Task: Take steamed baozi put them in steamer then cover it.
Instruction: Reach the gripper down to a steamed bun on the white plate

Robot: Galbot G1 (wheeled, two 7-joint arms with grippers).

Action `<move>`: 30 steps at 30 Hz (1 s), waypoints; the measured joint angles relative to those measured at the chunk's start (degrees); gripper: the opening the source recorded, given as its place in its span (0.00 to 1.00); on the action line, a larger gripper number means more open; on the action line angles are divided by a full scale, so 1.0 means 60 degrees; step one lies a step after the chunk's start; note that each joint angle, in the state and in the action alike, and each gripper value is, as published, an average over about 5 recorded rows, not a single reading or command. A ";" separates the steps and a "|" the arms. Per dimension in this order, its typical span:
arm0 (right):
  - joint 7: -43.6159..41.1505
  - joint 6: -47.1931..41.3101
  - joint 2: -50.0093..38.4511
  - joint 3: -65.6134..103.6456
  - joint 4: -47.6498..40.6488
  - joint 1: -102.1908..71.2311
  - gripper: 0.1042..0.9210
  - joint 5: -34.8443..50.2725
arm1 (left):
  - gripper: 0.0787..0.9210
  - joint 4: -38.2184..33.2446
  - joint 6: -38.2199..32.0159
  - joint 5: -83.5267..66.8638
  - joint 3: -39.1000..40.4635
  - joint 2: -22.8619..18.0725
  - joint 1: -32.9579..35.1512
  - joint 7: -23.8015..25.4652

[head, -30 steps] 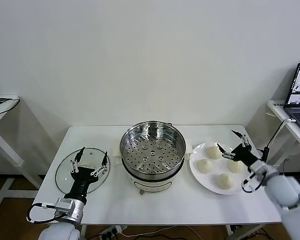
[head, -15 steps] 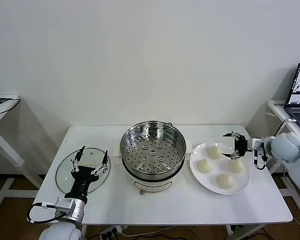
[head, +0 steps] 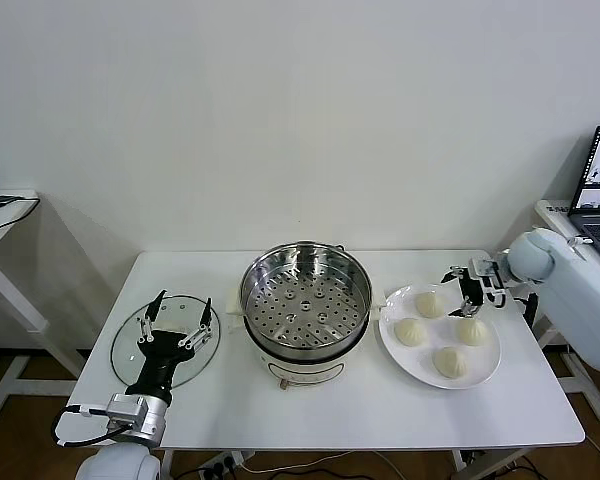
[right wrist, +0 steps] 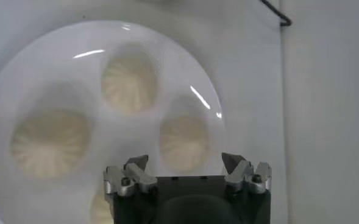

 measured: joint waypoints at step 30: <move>-0.0221 0.0222 0.1872 -0.0007 -0.2176 0.0340 0.88 -0.2134 | 0.88 -0.0192 -0.0059 0.0060 -0.0107 -0.0107 0.0135 -0.0096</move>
